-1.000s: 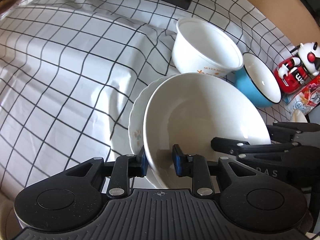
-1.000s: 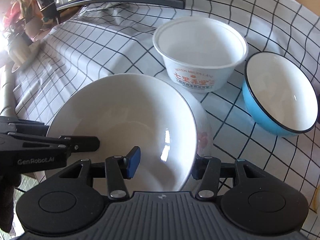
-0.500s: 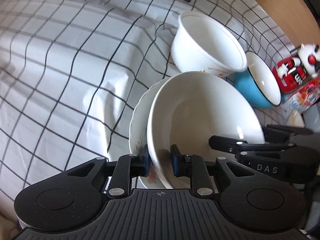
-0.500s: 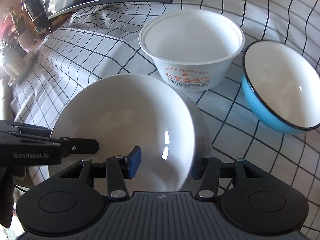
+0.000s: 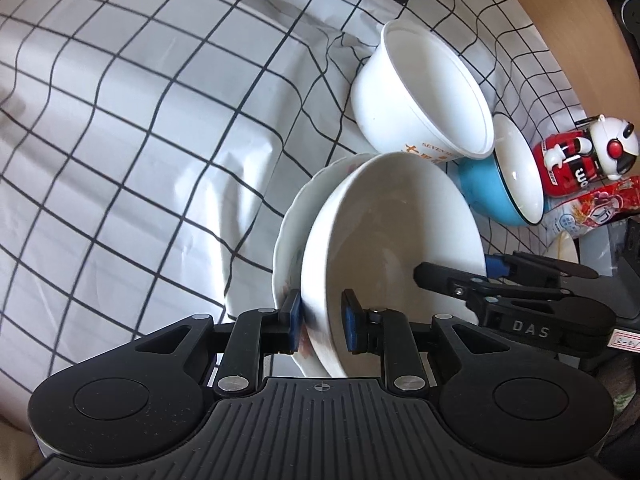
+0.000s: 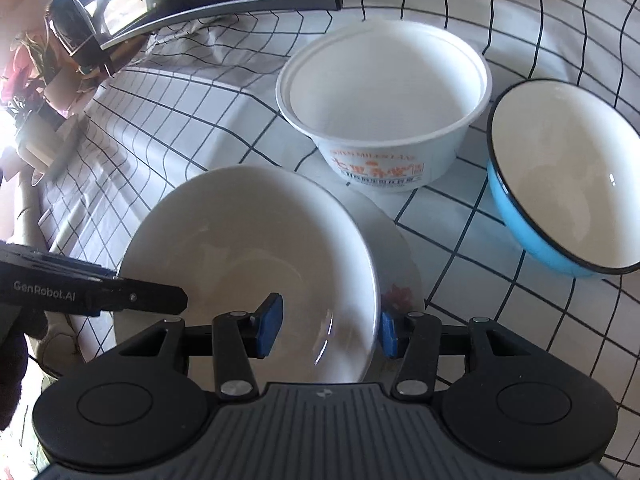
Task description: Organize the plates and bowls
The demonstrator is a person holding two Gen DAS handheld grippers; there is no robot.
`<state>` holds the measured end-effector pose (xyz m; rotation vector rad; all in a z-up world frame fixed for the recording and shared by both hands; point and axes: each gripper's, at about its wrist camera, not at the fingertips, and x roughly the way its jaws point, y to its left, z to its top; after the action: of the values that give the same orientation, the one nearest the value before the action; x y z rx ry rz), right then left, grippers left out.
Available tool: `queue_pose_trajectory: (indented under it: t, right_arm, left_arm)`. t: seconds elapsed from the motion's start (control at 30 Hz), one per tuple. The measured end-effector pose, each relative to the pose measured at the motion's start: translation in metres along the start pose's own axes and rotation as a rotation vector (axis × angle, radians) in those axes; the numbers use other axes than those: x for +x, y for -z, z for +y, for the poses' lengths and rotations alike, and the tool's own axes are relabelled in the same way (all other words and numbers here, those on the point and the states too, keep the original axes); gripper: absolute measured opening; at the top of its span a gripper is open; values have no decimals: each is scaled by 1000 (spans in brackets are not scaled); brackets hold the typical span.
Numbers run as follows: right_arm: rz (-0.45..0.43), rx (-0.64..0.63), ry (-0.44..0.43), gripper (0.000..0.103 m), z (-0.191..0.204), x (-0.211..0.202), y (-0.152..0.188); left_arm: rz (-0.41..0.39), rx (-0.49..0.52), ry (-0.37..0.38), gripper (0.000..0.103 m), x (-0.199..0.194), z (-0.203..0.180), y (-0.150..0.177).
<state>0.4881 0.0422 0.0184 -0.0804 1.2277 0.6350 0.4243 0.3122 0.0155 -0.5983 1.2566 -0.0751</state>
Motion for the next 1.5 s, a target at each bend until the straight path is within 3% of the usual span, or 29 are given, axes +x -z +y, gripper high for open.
queue_pose_trajectory:
  t: [0.23, 0.53, 0.8, 1.0, 1.1, 1.17, 1.27, 1.3, 1.37, 1.5]
  right_arm:
    - [-34, 23, 11, 50, -5, -15, 7]
    - [-191, -1, 148, 50, -18, -67, 36]
    - [-214, -11, 188, 50, -35, -89, 68]
    - [-284, -9, 208, 50, -44, -104, 101]
    - [-372, -5, 264, 50, -55, -128, 123]
    - [-435, 7, 322, 53, -64, -148, 139]
    - [-534, 39, 449, 56, -79, -182, 169]
    - [-563, 53, 498, 59, -84, -192, 179]
    - [-608, 88, 589, 66, -95, -213, 201]
    - [-578, 179, 644, 66, -126, -243, 240]
  left_arm:
    - [-7, 14, -17, 23, -2, -1, -4]
    - [-20, 25, -73, 27, 9, -15, -2]
    - [-5, 37, -145, 25, 0, -26, -2]
    - [-82, 72, -225, 25, -26, -41, -4]
    - [-254, 199, -333, 25, -50, -76, 8]
    - [-370, 292, -269, 25, -67, -106, 22]
    - [-447, 414, -28, 25, -73, -155, 45]
    - [-433, 442, 50, 25, -66, -173, 53]
    - [-331, 493, 166, 25, -38, -209, 68]
    - [-134, 565, 230, 25, 34, -265, 103]
